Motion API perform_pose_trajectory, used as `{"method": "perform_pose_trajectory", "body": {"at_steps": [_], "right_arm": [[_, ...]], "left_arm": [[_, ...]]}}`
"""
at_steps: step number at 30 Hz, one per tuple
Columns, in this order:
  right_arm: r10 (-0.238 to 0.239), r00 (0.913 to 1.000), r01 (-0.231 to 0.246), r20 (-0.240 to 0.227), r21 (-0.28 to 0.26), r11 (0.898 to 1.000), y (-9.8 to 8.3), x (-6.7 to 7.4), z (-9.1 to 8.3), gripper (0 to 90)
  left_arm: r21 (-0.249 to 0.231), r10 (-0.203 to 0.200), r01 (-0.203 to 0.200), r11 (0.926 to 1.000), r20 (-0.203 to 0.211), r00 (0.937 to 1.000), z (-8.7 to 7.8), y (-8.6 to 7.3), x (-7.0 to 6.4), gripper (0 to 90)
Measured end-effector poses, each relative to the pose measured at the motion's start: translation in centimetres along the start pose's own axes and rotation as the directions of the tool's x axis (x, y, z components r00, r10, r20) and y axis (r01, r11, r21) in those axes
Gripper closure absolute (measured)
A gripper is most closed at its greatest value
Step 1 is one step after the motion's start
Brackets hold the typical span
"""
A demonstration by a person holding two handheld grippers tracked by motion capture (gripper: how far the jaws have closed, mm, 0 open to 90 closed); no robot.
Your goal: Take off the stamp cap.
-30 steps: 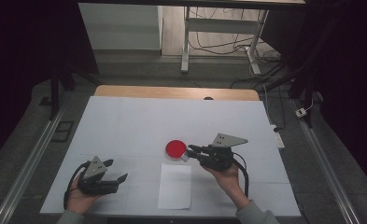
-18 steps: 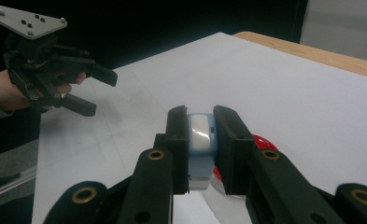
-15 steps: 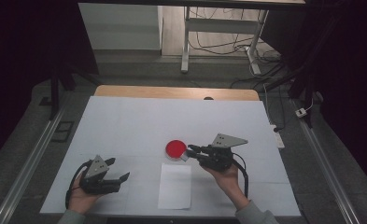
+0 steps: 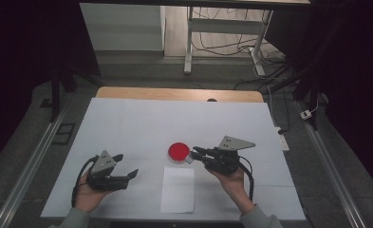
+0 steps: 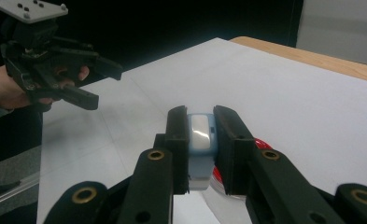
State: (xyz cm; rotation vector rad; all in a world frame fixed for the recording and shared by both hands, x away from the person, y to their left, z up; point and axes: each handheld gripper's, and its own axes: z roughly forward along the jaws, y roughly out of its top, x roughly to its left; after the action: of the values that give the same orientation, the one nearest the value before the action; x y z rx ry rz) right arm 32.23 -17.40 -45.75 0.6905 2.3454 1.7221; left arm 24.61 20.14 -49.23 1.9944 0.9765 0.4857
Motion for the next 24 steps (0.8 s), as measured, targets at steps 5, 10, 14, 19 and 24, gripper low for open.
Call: {"method": "perform_pose_trajectory", "body": {"at_steps": [5, 10, 14, 19, 24], "right_arm": [[-0.002, 1.0000, 0.002, 0.001, -0.002, 1.000, 0.0, 0.0, 0.0, 75.3], [-0.006, 1.0000, 0.006, 0.001, 0.001, 1.000, 0.0, 0.1, 0.1, 75.3], [-0.006, 1.0000, 0.006, 0.003, -0.002, 1.000, 0.0, 0.1, 0.0, 75.3], [-0.006, 1.0000, 0.006, 0.006, -0.005, 1.000, 0.1, 0.1, -0.1, 75.3], [-0.006, 1.0000, 0.006, 0.006, -0.002, 1.000, 0.0, 0.1, 0.0, 75.3]], "left_arm": [[-0.004, 0.024, -0.024, 0.9997, 0.014, 0.9996, 0.4, 1.5, -0.2, 22.1], [-0.010, 0.032, -0.032, 0.9994, 0.023, 0.9992, 0.8, 3.0, -0.4, 22.2], [-0.016, 0.048, -0.047, 0.9987, 0.037, 0.9982, 1.3, 4.0, -1.0, 22.3], [-0.019, 0.064, -0.064, 0.9978, 0.050, 0.9967, 1.9, 4.8, -1.3, 22.3], [-0.017, 0.066, -0.065, 0.9977, 0.056, 0.9962, 2.5, 5.3, -1.4, 22.2]]}}
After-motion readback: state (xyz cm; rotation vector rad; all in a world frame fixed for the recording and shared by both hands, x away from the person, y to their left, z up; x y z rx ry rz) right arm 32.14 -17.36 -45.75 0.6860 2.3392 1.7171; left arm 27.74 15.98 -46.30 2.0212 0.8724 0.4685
